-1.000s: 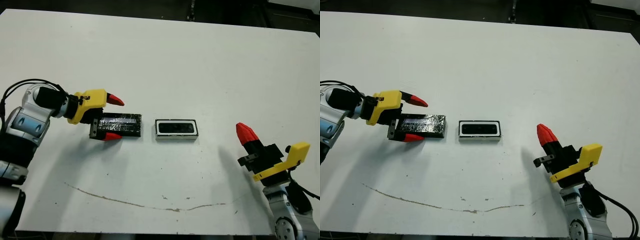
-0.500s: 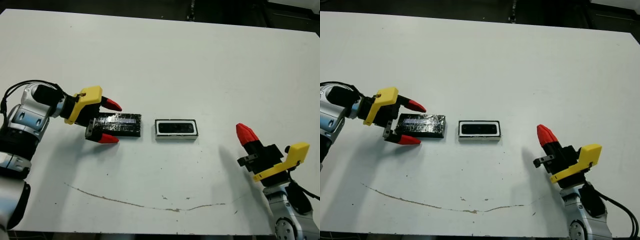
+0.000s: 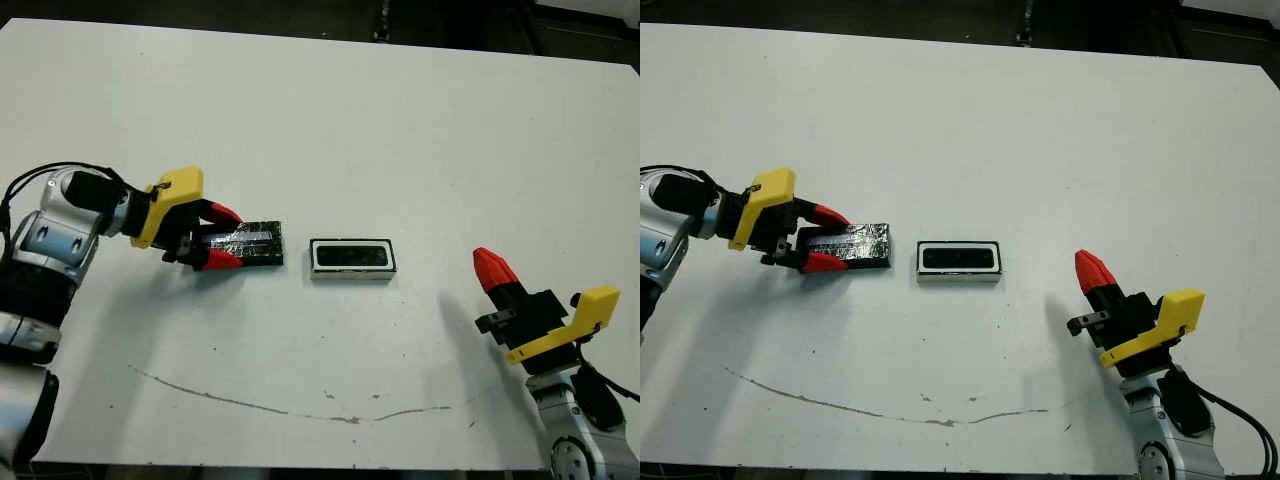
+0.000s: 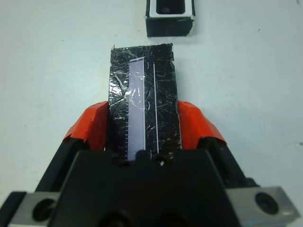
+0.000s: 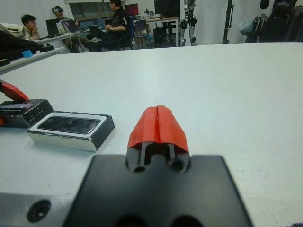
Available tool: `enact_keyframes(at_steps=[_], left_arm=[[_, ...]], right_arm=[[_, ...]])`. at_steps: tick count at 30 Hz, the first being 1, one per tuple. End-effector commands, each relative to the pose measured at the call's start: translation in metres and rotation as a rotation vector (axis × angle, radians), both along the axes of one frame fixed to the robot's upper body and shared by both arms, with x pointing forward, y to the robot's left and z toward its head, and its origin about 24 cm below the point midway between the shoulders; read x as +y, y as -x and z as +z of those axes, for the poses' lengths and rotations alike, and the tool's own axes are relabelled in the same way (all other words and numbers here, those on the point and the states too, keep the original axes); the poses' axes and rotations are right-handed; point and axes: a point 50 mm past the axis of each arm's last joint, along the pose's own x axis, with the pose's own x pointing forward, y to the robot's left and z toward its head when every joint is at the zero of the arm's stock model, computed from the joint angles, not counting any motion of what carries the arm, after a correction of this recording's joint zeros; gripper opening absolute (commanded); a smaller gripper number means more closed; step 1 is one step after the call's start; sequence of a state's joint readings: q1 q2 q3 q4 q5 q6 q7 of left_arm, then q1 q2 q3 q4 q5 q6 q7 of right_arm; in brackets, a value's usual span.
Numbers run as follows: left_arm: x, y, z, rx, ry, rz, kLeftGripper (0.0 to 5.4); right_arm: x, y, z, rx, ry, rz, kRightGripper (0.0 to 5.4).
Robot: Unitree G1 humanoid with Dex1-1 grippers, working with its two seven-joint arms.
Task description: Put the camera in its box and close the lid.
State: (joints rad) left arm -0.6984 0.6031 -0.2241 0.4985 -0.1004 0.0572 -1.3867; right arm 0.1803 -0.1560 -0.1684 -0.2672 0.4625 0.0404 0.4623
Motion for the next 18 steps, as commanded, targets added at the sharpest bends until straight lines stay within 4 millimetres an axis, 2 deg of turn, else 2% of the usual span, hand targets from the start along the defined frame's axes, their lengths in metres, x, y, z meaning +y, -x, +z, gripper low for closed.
enact_keyframes(at_steps=[1,8,18], left_arm=[[-0.001,0.003,-0.006,0.022,0.060,0.007,3.16],[-0.004,0.002,-0.007,0.073,0.222,0.046,3.16],[-0.016,0.005,-0.005,0.078,0.341,0.045,3.16]], right_arm=[[-0.003,0.003,-0.003,0.029,0.005,-0.002,0.00],[-0.002,0.002,-0.002,0.028,0.004,-0.005,0.00],[-0.001,0.002,-0.003,0.045,-0.009,0.005,0.00]])
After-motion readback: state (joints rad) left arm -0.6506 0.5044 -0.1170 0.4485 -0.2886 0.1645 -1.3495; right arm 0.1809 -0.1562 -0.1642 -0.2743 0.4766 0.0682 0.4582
